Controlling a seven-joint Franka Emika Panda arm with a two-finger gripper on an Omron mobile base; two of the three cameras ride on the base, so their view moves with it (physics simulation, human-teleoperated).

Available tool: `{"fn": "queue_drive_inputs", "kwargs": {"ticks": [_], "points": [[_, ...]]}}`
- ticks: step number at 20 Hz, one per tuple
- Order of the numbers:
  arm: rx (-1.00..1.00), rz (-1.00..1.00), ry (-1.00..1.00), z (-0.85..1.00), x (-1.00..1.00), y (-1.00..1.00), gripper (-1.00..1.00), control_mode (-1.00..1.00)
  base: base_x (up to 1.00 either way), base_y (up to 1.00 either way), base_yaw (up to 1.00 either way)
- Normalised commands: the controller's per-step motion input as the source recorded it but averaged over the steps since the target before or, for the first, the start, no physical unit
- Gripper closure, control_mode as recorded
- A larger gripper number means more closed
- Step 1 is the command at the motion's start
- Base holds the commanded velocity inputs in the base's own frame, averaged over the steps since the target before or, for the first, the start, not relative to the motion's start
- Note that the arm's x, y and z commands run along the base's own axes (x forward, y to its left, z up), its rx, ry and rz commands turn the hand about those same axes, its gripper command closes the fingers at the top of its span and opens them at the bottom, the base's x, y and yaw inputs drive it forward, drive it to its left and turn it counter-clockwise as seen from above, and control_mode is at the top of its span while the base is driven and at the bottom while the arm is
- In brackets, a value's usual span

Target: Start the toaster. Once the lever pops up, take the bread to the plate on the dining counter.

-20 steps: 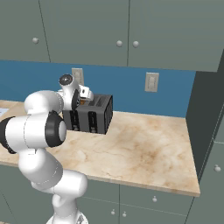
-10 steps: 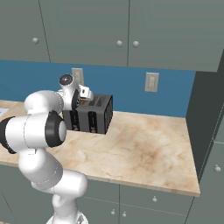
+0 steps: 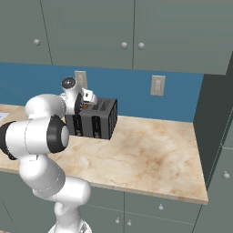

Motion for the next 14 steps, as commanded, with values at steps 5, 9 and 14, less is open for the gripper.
{"fn": "queue_drive_inputs", "kwargs": {"ticks": [5,9,14], "points": [[0.00,0.00,0.00,0.00,0.00,0.00,-1.00,-1.00,0.00,0.00,0.00],[0.00,0.00,0.00,0.00,0.00,0.00,-1.00,-1.00,0.00,0.00,0.00],[0.00,0.00,0.00,0.00,0.00,0.00,-1.00,-1.00,0.00,0.00,0.00]]}}
